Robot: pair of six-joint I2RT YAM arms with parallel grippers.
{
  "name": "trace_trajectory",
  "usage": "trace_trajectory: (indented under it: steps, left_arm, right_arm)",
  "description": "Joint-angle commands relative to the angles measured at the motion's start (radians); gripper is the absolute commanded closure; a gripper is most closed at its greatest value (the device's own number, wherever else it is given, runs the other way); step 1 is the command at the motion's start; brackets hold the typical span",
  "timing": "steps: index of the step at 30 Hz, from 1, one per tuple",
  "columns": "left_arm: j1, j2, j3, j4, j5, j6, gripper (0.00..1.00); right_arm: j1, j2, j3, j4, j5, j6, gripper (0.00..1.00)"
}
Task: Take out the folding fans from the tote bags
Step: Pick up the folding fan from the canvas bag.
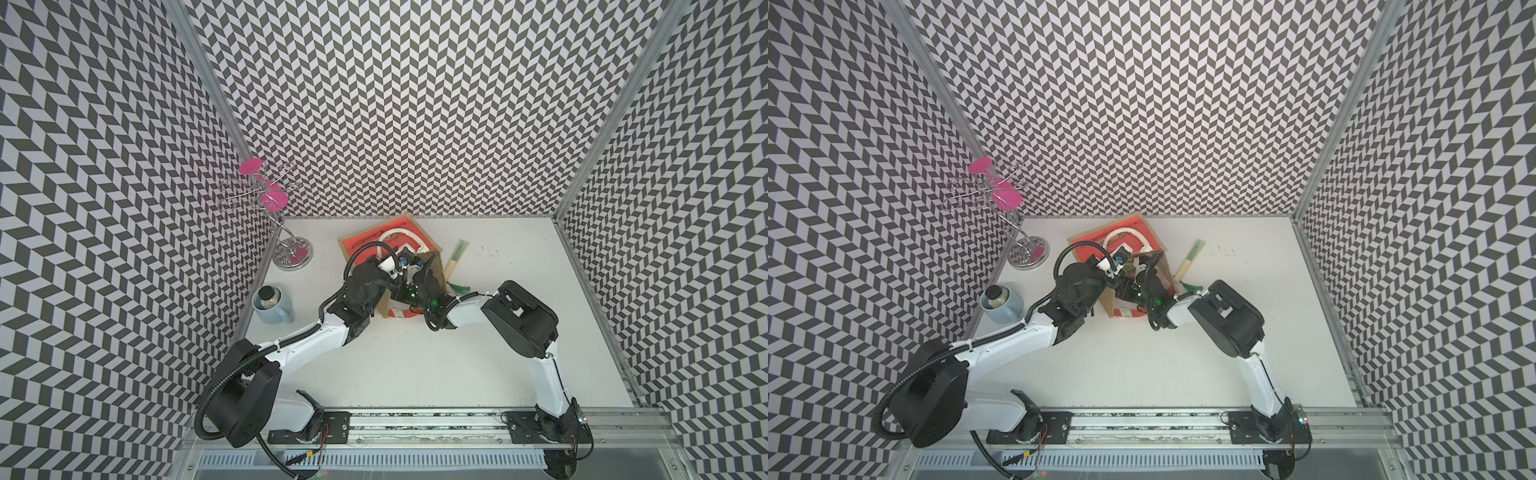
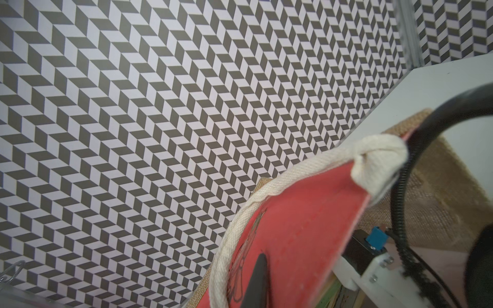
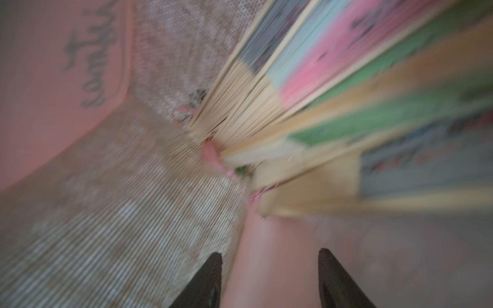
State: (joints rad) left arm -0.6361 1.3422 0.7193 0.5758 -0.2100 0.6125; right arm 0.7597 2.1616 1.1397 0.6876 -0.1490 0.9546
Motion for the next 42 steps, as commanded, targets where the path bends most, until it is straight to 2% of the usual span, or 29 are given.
trace_trajectory:
  steps: [1,9,19,24,27,42]
  left_arm:
    - [0.002,-0.052,-0.025,0.110,0.115,-0.029,1.00]
    - [0.016,-0.069,-0.038,0.112,0.145,-0.040,1.00]
    - [0.014,-0.045,-0.021,0.091,0.136,-0.045,1.00]
    - [0.013,-0.040,-0.020,0.089,0.119,-0.043,1.00]
    - [0.013,-0.034,-0.016,0.080,0.093,-0.043,1.00]
    - [0.001,-0.010,0.006,0.073,0.020,-0.034,1.00]
  right_arm:
    - [-0.034,0.032,0.023,0.012,-0.001,0.078,0.42]
    - [-0.060,0.040,0.012,0.027,0.004,0.141,0.41]
    - [-0.066,0.060,0.035,0.054,-0.026,0.180,0.60]
    - [-0.071,0.058,0.032,0.070,-0.044,0.184,0.75]
    - [-0.071,0.046,0.031,0.071,-0.055,0.167,0.81]
    - [-0.068,-0.061,-0.060,0.083,-0.042,0.050,0.96]
